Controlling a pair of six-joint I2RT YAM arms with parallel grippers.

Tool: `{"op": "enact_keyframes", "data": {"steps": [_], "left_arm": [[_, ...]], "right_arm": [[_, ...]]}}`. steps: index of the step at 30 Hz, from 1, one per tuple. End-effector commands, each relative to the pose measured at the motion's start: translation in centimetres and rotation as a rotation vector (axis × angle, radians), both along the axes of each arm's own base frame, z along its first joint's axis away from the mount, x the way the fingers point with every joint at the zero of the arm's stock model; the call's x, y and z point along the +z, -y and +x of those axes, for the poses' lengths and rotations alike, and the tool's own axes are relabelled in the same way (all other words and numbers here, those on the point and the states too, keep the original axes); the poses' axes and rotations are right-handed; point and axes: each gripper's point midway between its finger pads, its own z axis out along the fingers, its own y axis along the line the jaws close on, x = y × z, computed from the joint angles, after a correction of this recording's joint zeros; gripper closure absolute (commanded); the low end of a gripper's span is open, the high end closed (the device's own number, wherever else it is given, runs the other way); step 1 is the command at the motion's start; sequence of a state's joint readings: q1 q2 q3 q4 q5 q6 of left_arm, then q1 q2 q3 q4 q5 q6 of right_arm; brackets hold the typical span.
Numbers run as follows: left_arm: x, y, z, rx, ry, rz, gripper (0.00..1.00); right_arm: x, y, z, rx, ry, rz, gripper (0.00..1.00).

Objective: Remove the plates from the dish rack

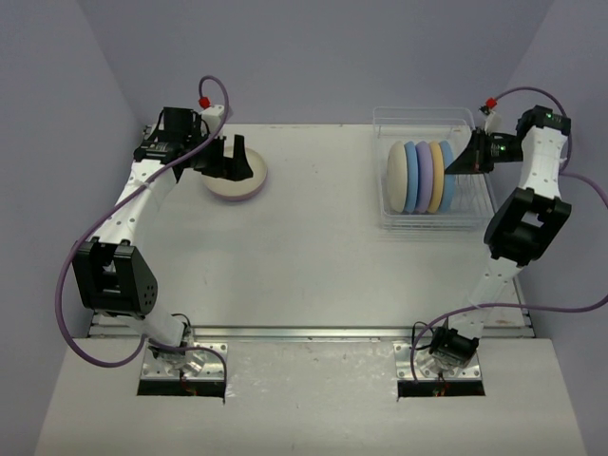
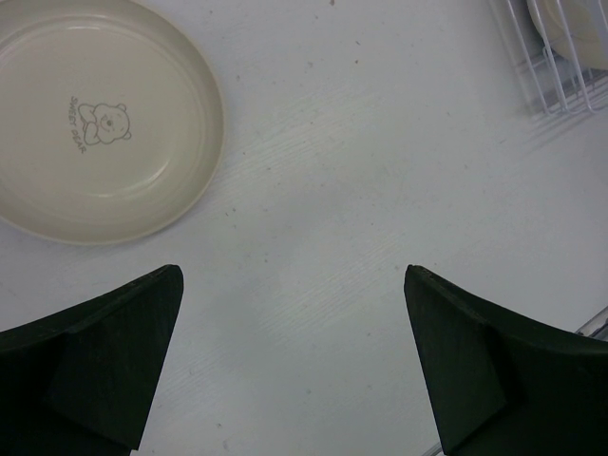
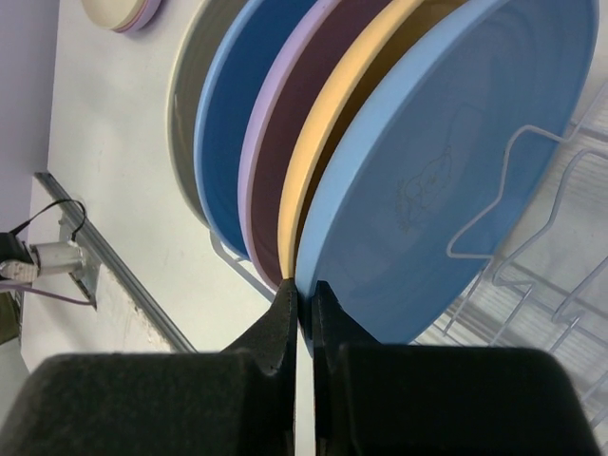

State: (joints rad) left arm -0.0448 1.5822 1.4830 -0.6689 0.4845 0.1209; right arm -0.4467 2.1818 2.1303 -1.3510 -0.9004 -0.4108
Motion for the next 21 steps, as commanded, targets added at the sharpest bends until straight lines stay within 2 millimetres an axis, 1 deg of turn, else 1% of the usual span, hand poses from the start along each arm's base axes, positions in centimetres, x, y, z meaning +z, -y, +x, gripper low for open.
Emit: {"op": "enact_keyframes", "data": {"steps": [1, 5, 11, 14, 16, 17, 21], "left_arm": [[1.6, 0.4, 1.2, -0.005, 0.061, -0.028, 0.00], [1.9, 0.1, 1.5, 0.015, 0.069, -0.020, 0.00], [2.8, -0.2, 1.7, 0.038, 0.089, -0.013, 0.00], [3.6, -0.3, 1.9, 0.060, 0.106, -0.026, 0.00], [4.4, -0.7, 2.3, 0.103, 0.127, -0.028, 0.00], [4.6, -0.7, 2.4, 0.121, 0.124, -0.035, 0.00], [5.5, -1.2, 2.6, 0.172, 0.137, -0.043, 0.00]], "right_arm": [[3.5, 1.0, -0.3, 0.012, 0.111, 0.004, 1.00], [5.3, 1.1, -0.3, -0.003, 0.145, 0.083, 1.00], [8.7, 0.1, -0.7, -0.004, 0.214, 0.129, 1.00], [10.8, -0.1, -1.1, 0.002, 0.285, 0.075, 1.00], [11.9, 0.1, -1.4, -0.001, 0.332, 0.003, 1.00], [13.1, 0.1, -1.7, 0.002, 0.382, -0.040, 1.00], [15.8, 0.6, -2.1, -0.008, 0.488, -0.180, 1.00]]}}
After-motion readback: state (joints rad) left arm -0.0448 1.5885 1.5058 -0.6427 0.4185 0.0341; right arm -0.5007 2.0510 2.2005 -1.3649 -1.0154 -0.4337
